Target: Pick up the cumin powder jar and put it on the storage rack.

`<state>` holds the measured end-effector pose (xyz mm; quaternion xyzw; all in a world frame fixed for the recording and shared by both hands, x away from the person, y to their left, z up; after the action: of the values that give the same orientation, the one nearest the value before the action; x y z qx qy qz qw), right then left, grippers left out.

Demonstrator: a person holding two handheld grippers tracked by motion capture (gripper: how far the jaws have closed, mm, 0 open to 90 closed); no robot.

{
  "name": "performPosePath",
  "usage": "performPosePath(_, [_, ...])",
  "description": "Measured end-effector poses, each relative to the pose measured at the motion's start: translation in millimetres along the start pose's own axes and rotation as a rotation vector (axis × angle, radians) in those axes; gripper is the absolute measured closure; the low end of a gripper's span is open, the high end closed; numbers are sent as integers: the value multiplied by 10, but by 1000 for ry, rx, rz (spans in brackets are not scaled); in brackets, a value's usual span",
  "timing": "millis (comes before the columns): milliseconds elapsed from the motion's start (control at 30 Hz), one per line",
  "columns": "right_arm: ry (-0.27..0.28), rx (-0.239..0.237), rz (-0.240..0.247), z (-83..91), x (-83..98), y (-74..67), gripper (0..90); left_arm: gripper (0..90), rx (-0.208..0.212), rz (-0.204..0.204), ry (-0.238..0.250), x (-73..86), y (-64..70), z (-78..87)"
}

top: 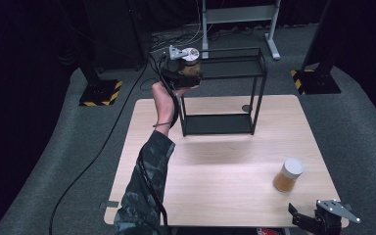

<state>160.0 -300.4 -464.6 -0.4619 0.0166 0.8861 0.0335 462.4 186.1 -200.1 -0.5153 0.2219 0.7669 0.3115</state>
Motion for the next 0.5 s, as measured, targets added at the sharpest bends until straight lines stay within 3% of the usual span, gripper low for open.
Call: performPosePath(500, [2,-2,-4,10,-4,21,0,300,-28,40,-2,-114,-153,-141])
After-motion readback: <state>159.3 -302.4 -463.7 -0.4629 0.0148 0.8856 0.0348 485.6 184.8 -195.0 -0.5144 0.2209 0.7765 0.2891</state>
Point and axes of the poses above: each handheld gripper's, and its own axes: z roughly backward along the jaws, x roughly out of its underside, y roughly to its right, the point moved 3 cm from there along -z, roughly forward along the jaws, and after that the axes turned 13 degrees about x, right-handed, at the moved point
